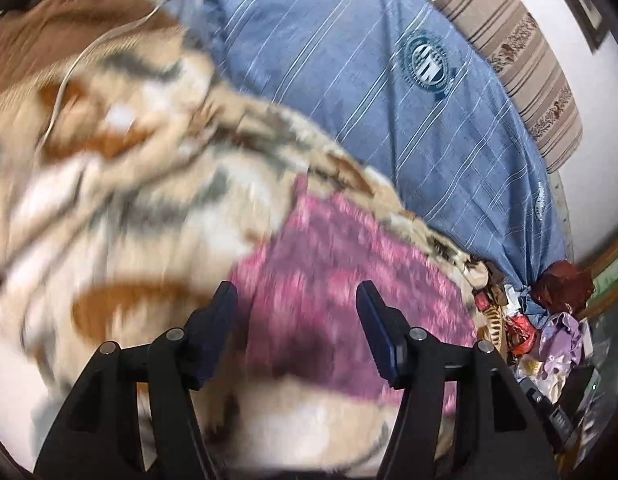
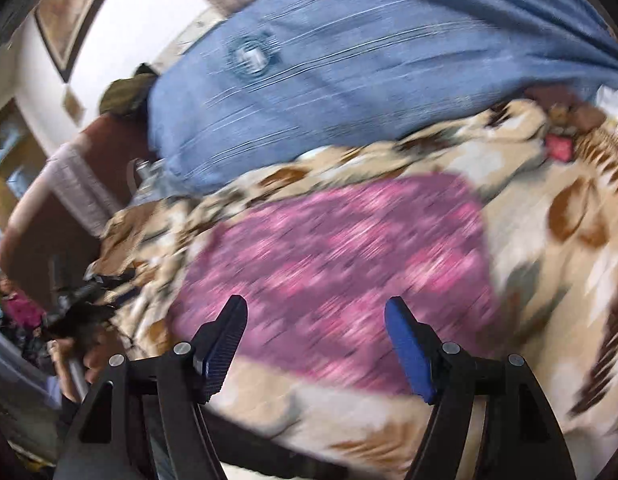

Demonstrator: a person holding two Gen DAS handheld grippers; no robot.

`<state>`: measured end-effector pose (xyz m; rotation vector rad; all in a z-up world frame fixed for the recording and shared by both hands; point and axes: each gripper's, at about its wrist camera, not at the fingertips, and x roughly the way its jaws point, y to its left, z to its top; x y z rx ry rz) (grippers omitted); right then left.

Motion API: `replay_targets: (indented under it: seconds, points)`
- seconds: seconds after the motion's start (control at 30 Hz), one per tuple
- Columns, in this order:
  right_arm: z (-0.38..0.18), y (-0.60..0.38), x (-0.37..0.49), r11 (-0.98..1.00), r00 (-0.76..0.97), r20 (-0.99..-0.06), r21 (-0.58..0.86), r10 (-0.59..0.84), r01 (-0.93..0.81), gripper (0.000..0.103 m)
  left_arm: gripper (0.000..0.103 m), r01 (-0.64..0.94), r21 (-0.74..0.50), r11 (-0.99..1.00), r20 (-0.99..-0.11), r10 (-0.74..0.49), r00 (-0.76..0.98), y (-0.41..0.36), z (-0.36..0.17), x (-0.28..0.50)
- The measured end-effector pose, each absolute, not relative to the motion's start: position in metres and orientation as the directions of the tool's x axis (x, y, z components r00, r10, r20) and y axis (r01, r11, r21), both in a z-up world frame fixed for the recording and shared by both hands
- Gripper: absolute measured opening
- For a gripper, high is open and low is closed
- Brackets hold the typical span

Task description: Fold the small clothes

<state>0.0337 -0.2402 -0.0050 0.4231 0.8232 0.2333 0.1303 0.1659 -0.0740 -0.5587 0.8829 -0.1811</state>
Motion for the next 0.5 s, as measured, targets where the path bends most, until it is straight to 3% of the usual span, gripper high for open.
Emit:
replay_targets:
  seconds: [0.2, 0.5]
  points:
    - [-0.016, -0.204, 0.007, 0.920, 0.625, -0.713, 0.391, 0.319, -0.023, 0.073, 0.061, -0.066, -0.338, 0.939, -0.716, -0.211, 0.666, 0.110, -0.057, 0.069]
    - [0.023, -0.211, -0.046, 0.947, 0.684, -0.702, 0.316, 0.197, 0.052, 0.073, 0.062, 0.071, -0.188, 0.980, -0.686, -0.183, 0.704, 0.052, -0.014, 0.010]
